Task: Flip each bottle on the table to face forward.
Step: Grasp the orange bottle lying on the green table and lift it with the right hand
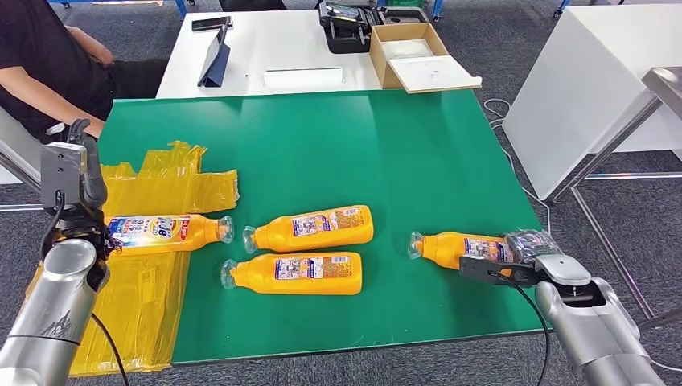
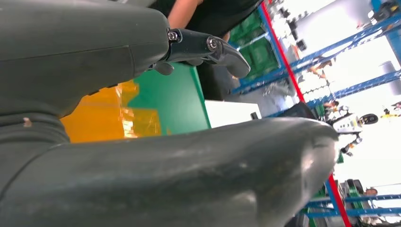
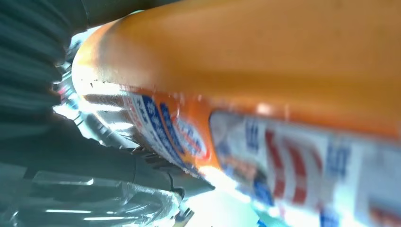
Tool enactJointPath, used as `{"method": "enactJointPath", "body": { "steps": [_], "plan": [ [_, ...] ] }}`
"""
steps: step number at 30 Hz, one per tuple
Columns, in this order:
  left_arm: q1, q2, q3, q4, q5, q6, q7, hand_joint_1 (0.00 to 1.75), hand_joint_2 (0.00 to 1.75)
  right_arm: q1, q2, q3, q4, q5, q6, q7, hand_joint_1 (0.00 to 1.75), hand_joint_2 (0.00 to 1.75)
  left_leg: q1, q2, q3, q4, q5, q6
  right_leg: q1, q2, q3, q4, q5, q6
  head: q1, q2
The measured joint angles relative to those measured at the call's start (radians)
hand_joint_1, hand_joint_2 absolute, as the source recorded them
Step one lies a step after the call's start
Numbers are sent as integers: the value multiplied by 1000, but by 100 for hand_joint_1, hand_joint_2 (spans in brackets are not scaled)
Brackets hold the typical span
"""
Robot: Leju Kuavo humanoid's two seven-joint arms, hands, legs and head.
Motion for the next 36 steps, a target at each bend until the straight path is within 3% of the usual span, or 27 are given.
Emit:
{"method": "enactJointPath", "body": {
  "steps": [8, 13, 17, 20, 24, 30, 36],
  "plan": [
    [18, 18, -11, -28, 96, -46, 20, 0, 0, 32, 43, -68, -149, -240, 25, -52, 175, 175, 0, 0, -2, 0, 0, 0, 1, 0, -2, 0, 0, 0, 0, 0],
    [38, 25, -14, -73, 165, -78, 25, 0, 0, -11, 41, -96, -265, -456, 35, -85, 175, 175, 0, 1, -4, 0, 0, 0, 1, 1, -4, 1, 0, 0, 0, 0],
    [41, 25, -25, -105, 235, -121, 24, 0, 175, -71, 31, -96, -297, -576, 13, -107, 175, 175, -1, 0, -6, 0, 0, 0, 1, 0, -5, 1, 0, 0, 0, 0],
    [39, 17, -50, -135, 288, -143, 24, 0, 175, -130, 32, -82, -290, -652, -25, -115, 175, 175, -2, 0, -6, 0, 1, 0, 1, 1, -5, 1, 1, 1, 0, 0],
    [19, -29, -96, -174, 339, -147, 30, 0, 175, -211, 68, -47, -250, -727, -107, -116, 175, 175, -2, 0, -6, 0, 1, 1, 1, 1, -5, 1, 2, 2, 0, 0],
    [-36, -139, -193, -220, 393, -143, 59, 0, 175, -291, 190, 9, -180, -809, -221, -99, 175, 175, -2, 0, -6, 0, 2, 2, 1, 1, -5, 1, 2, 3, 0, 0],
    [-100, -245, -307, -241, 399, -121, 91, 0, 175, -360, 309, 68, -118, -876, -267, -55, 175, 175, -2, 0, -7, 0, 2, 2, 1, 0, -5, 1, 2, 3, 0, 0]
  ]
}}
